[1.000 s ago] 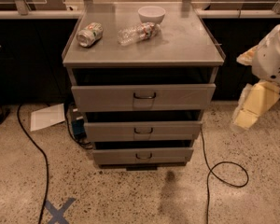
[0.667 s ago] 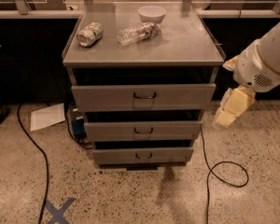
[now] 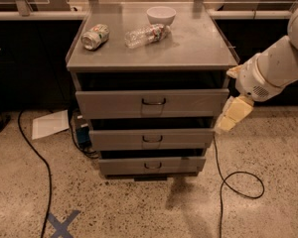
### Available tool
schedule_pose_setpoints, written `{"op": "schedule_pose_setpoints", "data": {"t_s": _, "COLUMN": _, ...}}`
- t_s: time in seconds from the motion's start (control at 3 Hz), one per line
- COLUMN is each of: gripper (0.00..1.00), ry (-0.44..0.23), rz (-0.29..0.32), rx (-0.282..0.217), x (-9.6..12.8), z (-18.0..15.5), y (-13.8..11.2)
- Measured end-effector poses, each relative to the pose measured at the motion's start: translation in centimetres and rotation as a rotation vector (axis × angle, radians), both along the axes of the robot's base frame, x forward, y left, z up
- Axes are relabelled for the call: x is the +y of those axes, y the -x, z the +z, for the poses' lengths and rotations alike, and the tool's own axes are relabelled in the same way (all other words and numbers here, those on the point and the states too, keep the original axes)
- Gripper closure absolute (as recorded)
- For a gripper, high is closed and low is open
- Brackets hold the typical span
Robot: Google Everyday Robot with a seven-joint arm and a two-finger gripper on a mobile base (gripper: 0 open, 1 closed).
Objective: Open top drawer
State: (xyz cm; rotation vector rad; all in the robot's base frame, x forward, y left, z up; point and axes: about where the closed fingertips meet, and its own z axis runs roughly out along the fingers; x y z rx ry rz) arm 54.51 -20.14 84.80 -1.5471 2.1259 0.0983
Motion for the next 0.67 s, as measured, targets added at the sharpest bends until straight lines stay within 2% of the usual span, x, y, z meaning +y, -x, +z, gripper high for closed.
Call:
{"op": "schedule_pose_setpoints", "data": {"t_s": 0.33, "gripper": 0.0, "ry": -0.012, "rz": -0.025, "rx": -0.015, "x": 0.0, "z": -1.4, "y": -2.4}}
{"op": "schedule_pose_setpoints", "data": {"t_s": 0.67, "gripper": 0.0, "ry": -0.042, "rz": -0.029, "rx": -0.057, "x": 0.7, "z": -2.1, "y": -6.2}}
